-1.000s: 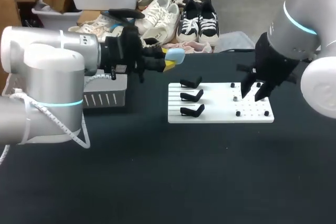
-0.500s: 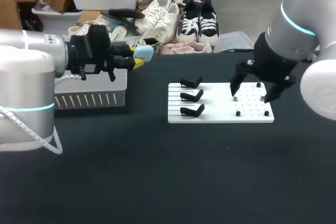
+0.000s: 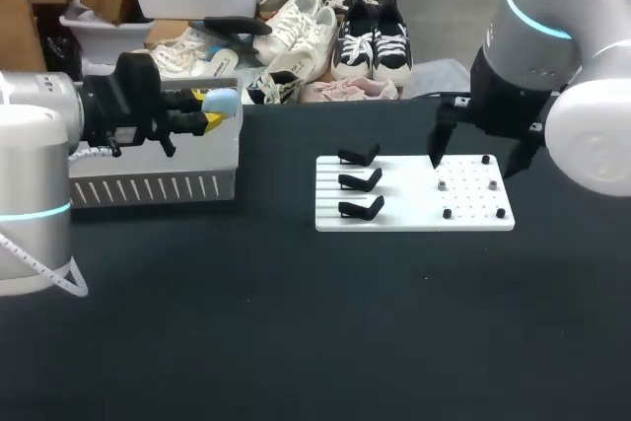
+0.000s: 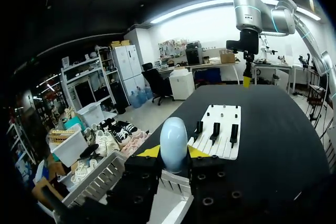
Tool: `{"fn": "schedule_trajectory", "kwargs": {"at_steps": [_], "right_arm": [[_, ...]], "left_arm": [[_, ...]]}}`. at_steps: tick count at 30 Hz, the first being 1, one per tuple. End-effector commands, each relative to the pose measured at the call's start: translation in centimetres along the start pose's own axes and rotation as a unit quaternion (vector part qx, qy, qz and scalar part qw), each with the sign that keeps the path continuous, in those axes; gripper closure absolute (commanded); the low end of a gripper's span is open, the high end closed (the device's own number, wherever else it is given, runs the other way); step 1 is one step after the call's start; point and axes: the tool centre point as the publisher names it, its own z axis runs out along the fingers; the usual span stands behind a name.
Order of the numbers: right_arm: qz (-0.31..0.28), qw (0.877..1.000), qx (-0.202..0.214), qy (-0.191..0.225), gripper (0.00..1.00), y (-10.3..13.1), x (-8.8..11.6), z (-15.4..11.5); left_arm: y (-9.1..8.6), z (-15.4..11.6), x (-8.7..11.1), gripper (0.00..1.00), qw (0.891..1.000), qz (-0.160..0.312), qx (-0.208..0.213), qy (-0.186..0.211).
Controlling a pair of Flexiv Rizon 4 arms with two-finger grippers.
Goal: Pick up each earbud case from the left stands, insert the matching earbuds, close the lid, and place the case in the box.
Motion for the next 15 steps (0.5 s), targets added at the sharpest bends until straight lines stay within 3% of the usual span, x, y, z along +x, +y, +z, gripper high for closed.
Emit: {"fn": "schedule_trajectory", "kwargs": {"at_steps": [1,15], "right_arm": [[-0.001,1.000,0.011,0.017,0.00,1.0,-1.0,0.7],[0.016,0.997,0.038,0.065,0.00,0.3,-0.1,3.3]], "left_arm": [[2.1,1.2,1.1,1.00,0.999,-0.006,0.034,0.007],[4.8,2.8,6.4,1.00,0.994,-0.062,0.076,0.037]]}}
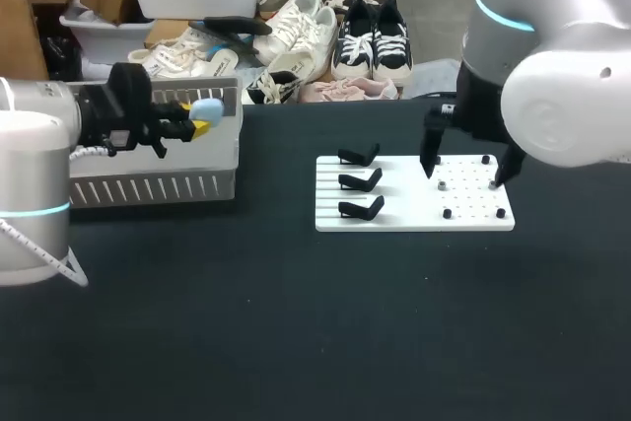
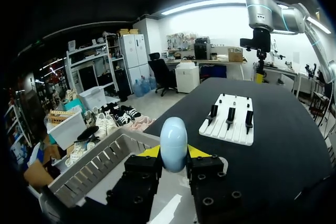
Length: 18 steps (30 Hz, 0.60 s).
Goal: Pick up each earbud case from the left stands, insert the matching earbuds, close the lid, and place the case in the box.
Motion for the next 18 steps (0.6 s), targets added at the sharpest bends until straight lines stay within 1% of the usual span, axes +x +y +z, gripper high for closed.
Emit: {"fn": "schedule_trajectory", "kwargs": {"at_steps": [1,4,7,8,10,11,12,15,18], "right_arm": [[0.002,1.000,0.008,0.016,0.00,0.3,-0.2,0.7],[0.004,1.000,0.009,0.021,0.00,0.2,-0.2,1.0],[0.005,1.000,0.010,0.023,0.00,0.2,-0.5,1.2],[0.005,1.000,0.011,0.023,0.00,0.2,-0.6,1.2],[0.003,1.000,0.011,0.024,0.00,0.4,-0.7,1.2],[0.003,1.000,0.010,0.024,0.00,0.5,-0.8,1.2],[0.003,1.000,0.010,0.024,0.00,0.6,-0.8,1.3],[0.000,1.000,0.007,0.023,0.00,0.7,-0.9,1.3],[0.000,1.000,0.002,0.016,0.00,0.8,-1.0,1.0]], "left_arm": [[1.3,1.3,1.0,1.00,0.997,-0.010,0.078,0.013],[1.7,1.4,1.5,1.00,0.996,-0.018,0.082,0.017],[2.3,1.1,1.8,1.00,0.997,-0.026,0.077,0.016],[2.5,1.1,1.8,0.73,0.997,-0.026,0.077,0.016],[2.7,1.0,1.8,0.39,0.996,-0.029,0.079,0.017],[2.9,0.9,1.8,0.10,0.996,-0.033,0.080,0.020],[3.1,0.8,1.8,0.00,0.996,-0.033,0.077,0.015],[3.3,0.7,1.7,0.00,0.997,-0.029,0.075,0.008],[2.9,0.5,0.8,0.00,0.997,-0.014,0.081,-0.006]]}}
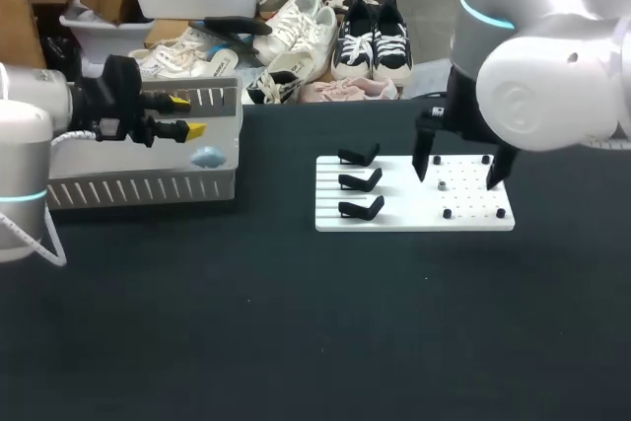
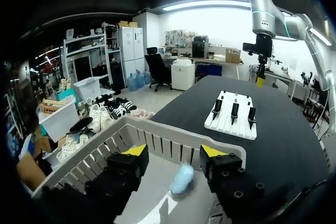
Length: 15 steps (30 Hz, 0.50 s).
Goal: Pick up each earbud case from the left stands, insert the matching earbuds, close the lid, and place the case in the box.
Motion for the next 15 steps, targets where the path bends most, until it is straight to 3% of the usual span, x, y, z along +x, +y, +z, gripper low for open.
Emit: {"fn": "schedule_trajectory", "kwargs": {"at_steps": [1,15], "right_arm": [[0.001,1.000,-0.004,-0.007,0.00,0.0,-0.1,-0.4],[0.027,0.996,-0.034,-0.072,0.00,-2.9,-0.7,-2.7]], "left_arm": [[-0.3,-0.1,-1.0,0.00,0.999,0.012,0.037,-0.015],[-9.8,-1.2,-5.0,0.00,0.995,0.053,0.019,-0.081]]}}
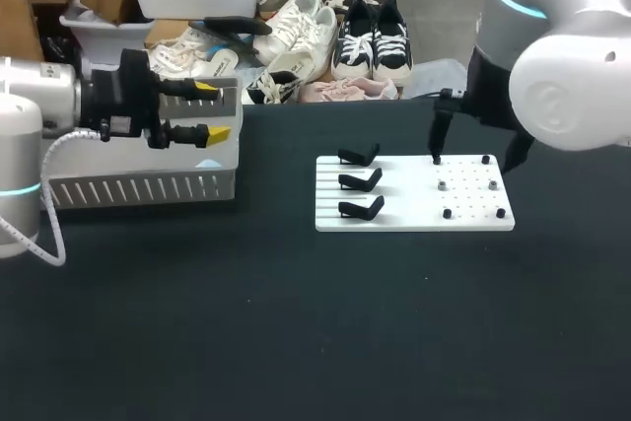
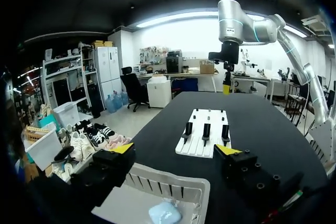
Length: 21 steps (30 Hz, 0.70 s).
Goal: Pick up each earbud case from the left stands, insert the matching earbuds, close the lid, and place the case in the box.
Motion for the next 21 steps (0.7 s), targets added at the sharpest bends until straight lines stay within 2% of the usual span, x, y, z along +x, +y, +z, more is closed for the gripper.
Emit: {"fn": "schedule_trajectory", "kwargs": {"at_steps": [1,8,12,17,21], "right_arm": [[0.003,0.999,-0.013,-0.040,0.00,-1.5,0.8,-0.9],[-0.001,0.997,-0.027,-0.077,0.00,-2.9,-0.3,-2.4],[-0.001,0.995,-0.034,-0.088,0.00,-3.8,-0.5,-2.9],[-0.004,0.998,-0.018,-0.062,0.00,-4.4,0.1,-3.4],[-0.004,0.998,-0.018,-0.062,0.00,-4.4,0.1,-3.4]], "left_arm": [[-4.5,-0.7,-0.9,0.00,0.998,0.002,-0.064,-0.006],[-7.7,1.2,-1.9,0.00,0.999,-0.009,-0.043,-0.008],[-8.8,2.3,-2.1,0.00,1.000,-0.012,-0.019,-0.007],[-9.9,3.6,-2.4,0.00,1.000,-0.019,-0.014,-0.017],[-10.0,3.8,-2.5,0.00,1.000,-0.019,-0.014,-0.017]]}}
